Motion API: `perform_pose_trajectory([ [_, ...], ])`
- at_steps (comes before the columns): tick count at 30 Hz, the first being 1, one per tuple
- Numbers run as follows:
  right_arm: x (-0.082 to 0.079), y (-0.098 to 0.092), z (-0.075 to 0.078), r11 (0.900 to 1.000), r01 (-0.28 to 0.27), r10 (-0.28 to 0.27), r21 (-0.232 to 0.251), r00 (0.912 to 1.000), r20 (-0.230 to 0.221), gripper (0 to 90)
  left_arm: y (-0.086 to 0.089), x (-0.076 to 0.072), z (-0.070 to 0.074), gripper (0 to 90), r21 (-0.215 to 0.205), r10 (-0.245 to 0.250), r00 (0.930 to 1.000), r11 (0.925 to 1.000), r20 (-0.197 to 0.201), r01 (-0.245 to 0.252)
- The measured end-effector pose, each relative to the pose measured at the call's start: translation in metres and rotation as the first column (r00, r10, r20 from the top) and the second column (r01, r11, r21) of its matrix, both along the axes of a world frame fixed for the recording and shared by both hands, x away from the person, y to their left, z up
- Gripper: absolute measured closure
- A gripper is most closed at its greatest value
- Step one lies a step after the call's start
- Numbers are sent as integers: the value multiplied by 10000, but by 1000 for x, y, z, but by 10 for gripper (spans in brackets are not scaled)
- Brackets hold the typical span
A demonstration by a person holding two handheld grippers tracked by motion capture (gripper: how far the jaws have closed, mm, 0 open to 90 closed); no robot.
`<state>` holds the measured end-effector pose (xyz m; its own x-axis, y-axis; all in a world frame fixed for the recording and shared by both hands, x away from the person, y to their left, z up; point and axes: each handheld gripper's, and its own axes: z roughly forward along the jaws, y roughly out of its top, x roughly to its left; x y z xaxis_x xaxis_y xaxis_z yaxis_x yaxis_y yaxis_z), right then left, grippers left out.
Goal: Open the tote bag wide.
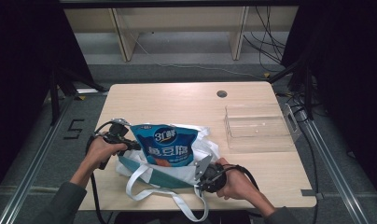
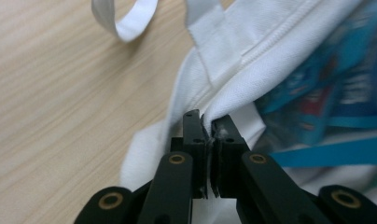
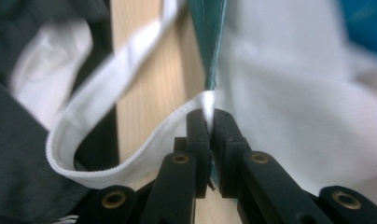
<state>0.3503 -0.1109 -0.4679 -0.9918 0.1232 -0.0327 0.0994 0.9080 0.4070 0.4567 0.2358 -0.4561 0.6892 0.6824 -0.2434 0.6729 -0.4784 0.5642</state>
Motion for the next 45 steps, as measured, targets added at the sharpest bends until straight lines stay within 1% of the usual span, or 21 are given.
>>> perform_pose_trajectory([
  [2,-1,3,-9,9980,438,-453,-457,9985,-308,868,0,5,-9,857,151,154,9997,9998,-191,-151],
  [6,5,3,-11,9977,478,-497,-478,9979,-405,867,-3,17,-22,857,316,317,9977,9991,-595,-298],
  [9,4,4,-12,9973,530,-549,-502,9978,-372,866,-6,15,-20,848,530,208,9991,9984,-378,-188],
  [12,4,3,-8,9945,995,-1015,-338,9928,-634,778,-3,8,-10,792,211,206,9998,9996,-22,-205],
  [13,4,1,-3,9929,1185,-1187,-67,9904,-715,728,-6,1,-6,744,-300,661,9978,9974,98,-658],
  [16,7,-11,23,9838,1142,-1083,1382,9929,-499,625,-6,-15,14,575,-156,461,9968,9989,653,-452],
  [18,11,-18,41,9558,1482,-1432,2539,9890,-382,588,-4,-25,25,528,-419,554,9942,9978,918,-517],
  [20,13,-25,56,9325,1949,-2020,3042,9793,-82,567,-2,-35,33,515,-610,451,9927,9974,1120,-384],
  [21,14,-27,61,9219,2364,-2518,3069,9677,107,574,-3,-41,34,516,-702,429,9931,9969,1094,-353],
  [24,25,-29,61,9210,2806,-3152,2701,9443,940,571,-3,-57,32,500,-884,235,9924,9960,1212,-128],
  [28,46,-24,44,9270,2792,-3142,2506,9427,1120,565,-8,-70,24,491,-499,-610,9912,9965,1174,672],
  [32,62,-19,33,9320,2733,-2972,2382,9522,704,589,-12,-80,17,517,-474,-1001,9852,9931,1389,1076],
  [35,73,-16,26,9323,2726,-2841,2375,9587,149,833,-12,-83,8,597,-285,-1649,9800,9852,1112,1690],
  [37,81,-17,23,9163,3100,-3205,2535,9473,-1,900,-17,-89,-2,666,-196,-2115,9728,9766,946,2142],
  [38,85,-18,22,9066,3375,-3407,2533,9396,-325,900,-21,-92,-11,707,300,-2459,9660,9693,802,2442],
  [39,88,-18,20,8806,3965,-3874,2595,9178,-876,900,-24,-93,-17,757,590,-2661,9614,9632,700,2623],
  [40,93,-18,19,8846,3853,-3784,2627,9223,-788,900,-26,-92,-22,778,1168,-2867,9570,9528,437,2801],
  [41,95,-17,16,8859,3921,-3829,2477,9197,-866,900,-28,-91,-27,813,1322,-2711,9621,9552,304,2650],
  [42,97,-15,12,8892,3965,-3886,2284,9179,-806,900,-31,-91,-32,836,1001,-2336,9721,9679,221,2303],
  [43,98,-12,7,8914,3934,-3880,2251,9190,-696,900,-30,-88,-32,859,1445,-2609,9651,9560,217,2551],
  [45,100,-10,4,8949,4051,-3989,1872,9142,-714,900,-31,-88,-33,889,1498,-2520,9675,9576,210,2462],
])
